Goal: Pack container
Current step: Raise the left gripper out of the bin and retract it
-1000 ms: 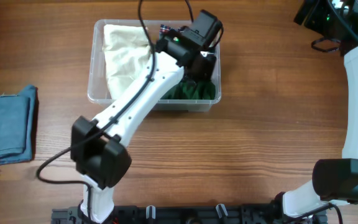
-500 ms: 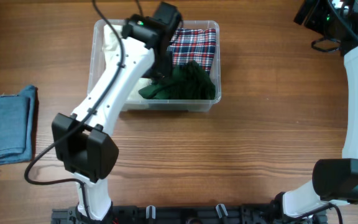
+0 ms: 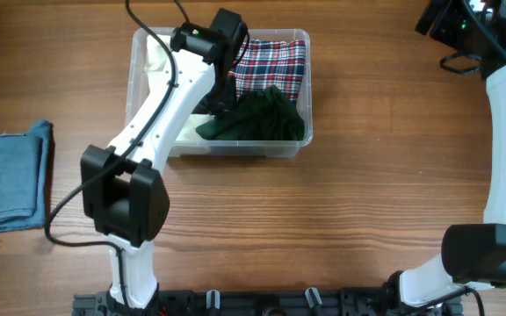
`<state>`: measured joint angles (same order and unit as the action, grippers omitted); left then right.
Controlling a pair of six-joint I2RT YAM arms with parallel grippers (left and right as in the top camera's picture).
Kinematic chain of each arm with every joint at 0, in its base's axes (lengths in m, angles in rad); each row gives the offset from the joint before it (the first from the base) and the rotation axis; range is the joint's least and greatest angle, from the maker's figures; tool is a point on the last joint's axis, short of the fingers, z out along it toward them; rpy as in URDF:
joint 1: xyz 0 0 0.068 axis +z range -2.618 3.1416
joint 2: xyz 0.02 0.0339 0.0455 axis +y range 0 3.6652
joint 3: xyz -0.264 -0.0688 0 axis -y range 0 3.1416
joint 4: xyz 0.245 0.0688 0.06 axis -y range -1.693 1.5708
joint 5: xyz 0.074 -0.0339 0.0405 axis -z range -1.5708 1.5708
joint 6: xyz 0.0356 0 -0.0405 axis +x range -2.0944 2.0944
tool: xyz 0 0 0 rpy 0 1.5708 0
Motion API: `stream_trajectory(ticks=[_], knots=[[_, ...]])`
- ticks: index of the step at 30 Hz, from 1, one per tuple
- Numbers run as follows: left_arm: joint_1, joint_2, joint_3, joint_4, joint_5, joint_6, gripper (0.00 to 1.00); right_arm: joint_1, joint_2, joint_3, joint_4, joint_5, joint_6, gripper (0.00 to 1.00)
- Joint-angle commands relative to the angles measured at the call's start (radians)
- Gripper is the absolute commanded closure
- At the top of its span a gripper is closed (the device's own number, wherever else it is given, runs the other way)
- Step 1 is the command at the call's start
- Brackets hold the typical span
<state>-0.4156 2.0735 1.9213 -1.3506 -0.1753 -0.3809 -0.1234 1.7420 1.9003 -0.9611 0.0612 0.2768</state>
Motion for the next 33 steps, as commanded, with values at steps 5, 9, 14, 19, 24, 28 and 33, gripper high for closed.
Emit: stream_trajectory(ticks=[5, 9, 14, 19, 24, 28, 33], knots=[[-0.003, 0.082, -0.011, 0.039, 0.033, -0.020, 0.96, 0.000, 0.003, -0.004, 0.003, 0.014, 0.014, 0.00], [-0.005, 0.116, -0.011, 0.051, 0.048, -0.020, 0.96, 0.000, 0.003, -0.004, 0.003, 0.014, 0.015, 0.00], [-0.011, 0.134, -0.012, 0.063, 0.056, -0.020, 0.96, 0.000, 0.003, -0.004, 0.003, 0.014, 0.014, 0.00], [-0.023, 0.136, -0.012, 0.104, 0.116, -0.020, 0.96, 0.000, 0.003, -0.004, 0.003, 0.014, 0.015, 0.00], [-0.047, 0.149, -0.012, 0.118, 0.114, -0.016, 0.96, 0.000, 0.003, -0.004, 0.003, 0.014, 0.014, 0.00], [-0.052, 0.187, -0.012, 0.117, 0.115, -0.016, 0.96, 0.000, 0.003, -0.004, 0.003, 0.014, 0.014, 0.00], [-0.052, 0.224, -0.012, 0.121, 0.116, -0.016, 0.96, 0.000, 0.003, -0.004, 0.003, 0.014, 0.014, 0.00]])
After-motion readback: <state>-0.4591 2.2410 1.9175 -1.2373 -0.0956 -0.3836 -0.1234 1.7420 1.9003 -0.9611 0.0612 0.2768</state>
